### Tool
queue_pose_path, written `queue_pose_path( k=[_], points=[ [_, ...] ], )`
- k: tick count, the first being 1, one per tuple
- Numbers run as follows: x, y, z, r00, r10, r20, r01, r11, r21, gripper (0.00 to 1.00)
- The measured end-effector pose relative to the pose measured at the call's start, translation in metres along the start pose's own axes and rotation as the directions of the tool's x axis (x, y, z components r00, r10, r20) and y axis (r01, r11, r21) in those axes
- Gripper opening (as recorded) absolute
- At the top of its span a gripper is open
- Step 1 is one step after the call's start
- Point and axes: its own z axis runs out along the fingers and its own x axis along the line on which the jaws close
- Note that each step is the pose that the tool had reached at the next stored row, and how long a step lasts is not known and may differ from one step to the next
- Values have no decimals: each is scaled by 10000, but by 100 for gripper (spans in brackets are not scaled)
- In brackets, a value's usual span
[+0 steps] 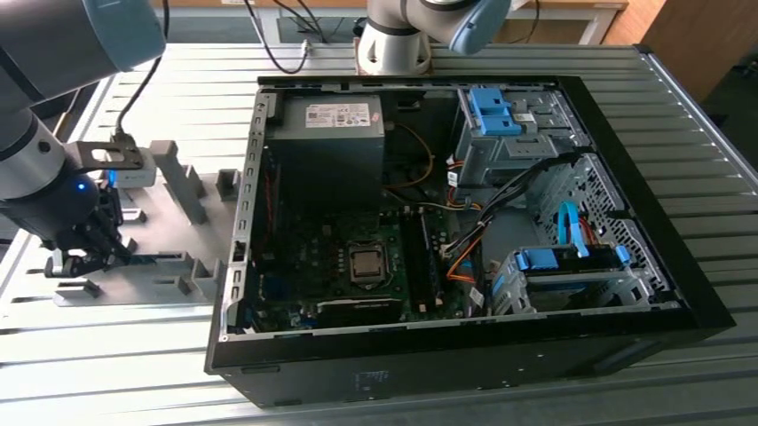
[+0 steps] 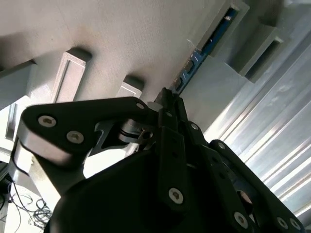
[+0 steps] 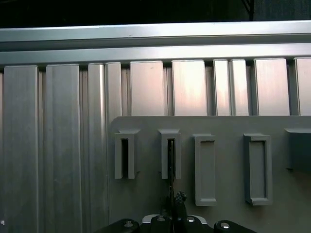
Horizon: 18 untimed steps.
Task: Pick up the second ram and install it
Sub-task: 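Pick up the second ram and move it above second insertion slot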
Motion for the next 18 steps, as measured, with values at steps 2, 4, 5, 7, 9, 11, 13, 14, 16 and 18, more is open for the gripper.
queue_pose_path(
  k=[2,4,5,7,9,11,13,14,16,18],
  points=[
    [0,0,2,10000,1,1,-1,10000,0,14],
    [0,0,3,10000,0,1,0,10000,0,14],
    [0,0,4,10000,-4,1,4,10000,0,14],
    [0,0,6,10000,-33,0,33,10000,-1,14],
    [1,0,7,9998,-215,-1,215,9998,-7,14],
    [1,0,9,9983,-585,-3,585,9983,-21,14],
    [1,0,9,9961,-881,-5,881,9961,-32,14],
    [1,0,9,9952,-981,-6,981,9952,-35,14],
    [1,0,9,9947,-1025,-6,1025,9947,-37,14],
    [1,0,9,9947,-1027,-6,1027,9947,-37,14]
  ],
)
